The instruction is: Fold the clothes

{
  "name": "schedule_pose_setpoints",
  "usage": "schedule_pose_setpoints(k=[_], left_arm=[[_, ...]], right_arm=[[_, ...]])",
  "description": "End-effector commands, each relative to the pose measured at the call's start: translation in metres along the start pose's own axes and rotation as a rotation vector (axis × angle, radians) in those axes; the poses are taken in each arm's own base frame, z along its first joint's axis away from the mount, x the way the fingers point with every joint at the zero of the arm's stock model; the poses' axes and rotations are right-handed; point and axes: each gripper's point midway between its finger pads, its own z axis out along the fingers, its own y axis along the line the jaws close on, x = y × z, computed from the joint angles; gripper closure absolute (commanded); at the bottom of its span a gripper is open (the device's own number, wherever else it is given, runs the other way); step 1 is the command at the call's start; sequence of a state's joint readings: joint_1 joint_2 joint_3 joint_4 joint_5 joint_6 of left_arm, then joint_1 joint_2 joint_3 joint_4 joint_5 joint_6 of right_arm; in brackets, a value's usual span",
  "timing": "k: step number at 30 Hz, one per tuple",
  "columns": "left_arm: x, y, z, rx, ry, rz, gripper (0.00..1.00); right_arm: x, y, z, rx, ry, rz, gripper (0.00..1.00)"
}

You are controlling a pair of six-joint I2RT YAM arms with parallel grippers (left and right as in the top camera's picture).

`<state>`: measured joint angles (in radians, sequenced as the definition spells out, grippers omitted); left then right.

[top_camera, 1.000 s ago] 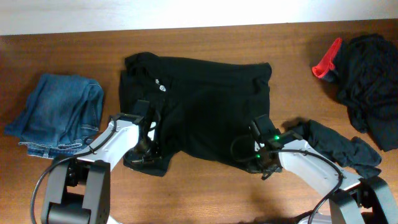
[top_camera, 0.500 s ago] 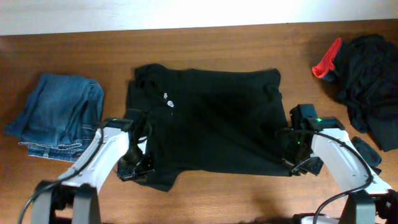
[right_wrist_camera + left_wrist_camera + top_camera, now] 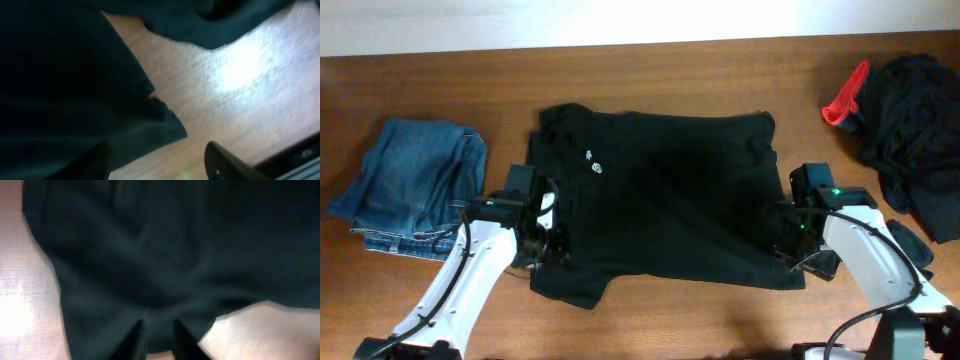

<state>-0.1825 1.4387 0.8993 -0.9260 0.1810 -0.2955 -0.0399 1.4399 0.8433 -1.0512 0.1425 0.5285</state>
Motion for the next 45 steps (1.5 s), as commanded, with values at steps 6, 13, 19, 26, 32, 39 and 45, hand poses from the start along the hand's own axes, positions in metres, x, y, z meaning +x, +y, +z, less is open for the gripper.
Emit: schedule_pose_setpoints(k=[6,13,19,26,32,39,45], left_arm=[[-0.095,-0.035,-0.029,0.126,-0.408,0.115,0.78],[-0.157,-0.044,-0.027,0.108,-0.605,0.200,0.77],[-0.204,-0.053,0.002,0.080,-0.574,0.265,0.77],[-0.261,-0.062,0.004,0.023,-0.568,0.314,0.73],[-0.271,-0.042,0.013,-0.084,-0.561,0.277,0.70],[-0.261,-0.037,0.019,-0.092,-0.512,0.273,0.70],[-0.264,-0.038,0.017,-0.090,-0.527,0.274,0.48]], right_arm=[[-0.043,0.046,-0.077,-0.300,-0.218,-0.141,0.21],[-0.049,0.098,-0.101,-0.547,-0.265,-0.261,0.22],[-0.045,0.140,-0.098,-0.562,-0.316,-0.462,0.23],[-0.044,0.155,-0.082,-0.539,-0.293,-0.497,0.23],[-0.045,0.155,-0.082,-0.538,-0.298,-0.496,0.25],[-0.047,0.156,-0.083,-0.543,-0.309,-0.495,0.26],[-0.048,0.157,-0.084,-0.545,-0.315,-0.496,0.28]])
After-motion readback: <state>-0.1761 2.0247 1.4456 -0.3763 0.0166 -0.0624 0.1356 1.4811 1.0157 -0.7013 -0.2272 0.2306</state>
